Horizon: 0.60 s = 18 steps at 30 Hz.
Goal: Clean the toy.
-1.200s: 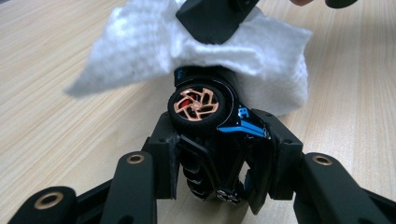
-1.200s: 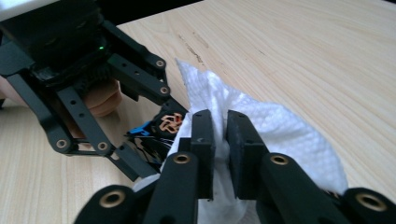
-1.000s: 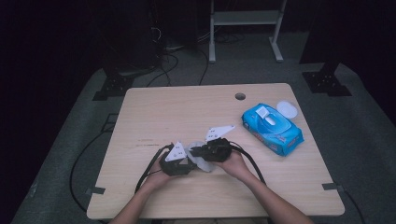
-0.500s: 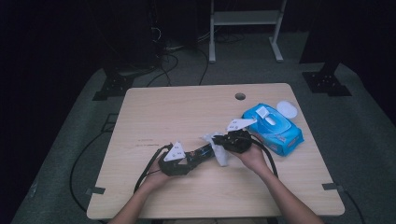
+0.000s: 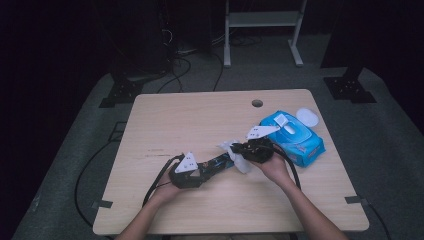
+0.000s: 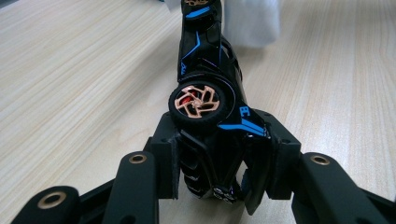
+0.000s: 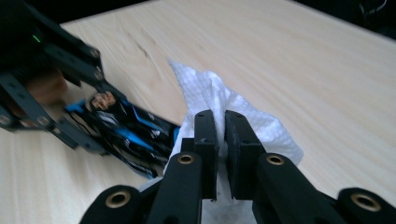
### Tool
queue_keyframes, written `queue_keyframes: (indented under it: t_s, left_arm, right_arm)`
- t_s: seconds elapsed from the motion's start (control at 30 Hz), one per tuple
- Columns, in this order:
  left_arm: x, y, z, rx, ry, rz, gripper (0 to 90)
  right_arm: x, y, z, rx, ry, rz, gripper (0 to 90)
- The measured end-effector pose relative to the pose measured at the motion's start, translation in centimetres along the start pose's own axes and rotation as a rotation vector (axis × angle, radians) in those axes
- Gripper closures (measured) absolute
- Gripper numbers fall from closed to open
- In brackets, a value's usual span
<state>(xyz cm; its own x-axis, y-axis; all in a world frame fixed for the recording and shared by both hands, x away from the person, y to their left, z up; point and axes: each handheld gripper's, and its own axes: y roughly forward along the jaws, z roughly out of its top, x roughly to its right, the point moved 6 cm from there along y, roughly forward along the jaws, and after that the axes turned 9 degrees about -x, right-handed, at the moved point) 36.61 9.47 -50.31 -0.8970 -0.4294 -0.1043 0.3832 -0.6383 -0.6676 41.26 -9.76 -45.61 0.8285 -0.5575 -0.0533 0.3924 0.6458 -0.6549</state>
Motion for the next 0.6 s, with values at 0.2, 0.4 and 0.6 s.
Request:
queue_keyframes:
  t_s: [0.2, 0.4, 0.6]
  left_arm:
    - [-0.1, 0.0, 0.0, -0.002, 0.003, -0.003, 56.4]
    - [-0.1, 0.0, 0.0, 0.000, 0.002, -0.006, 56.4]
    - [-0.1, 0.1, 0.1, -0.003, 0.009, 0.004, 56.2]
  right_arm:
    - [1.3, -0.3, -0.7, -0.007, 0.040, -0.028, 83.3]
    - [1.0, -0.2, -0.6, 0.013, 0.053, 0.025, 83.2]
    - [-0.9, 0.9, 0.4, -0.002, 0.013, 0.062, 83.3]
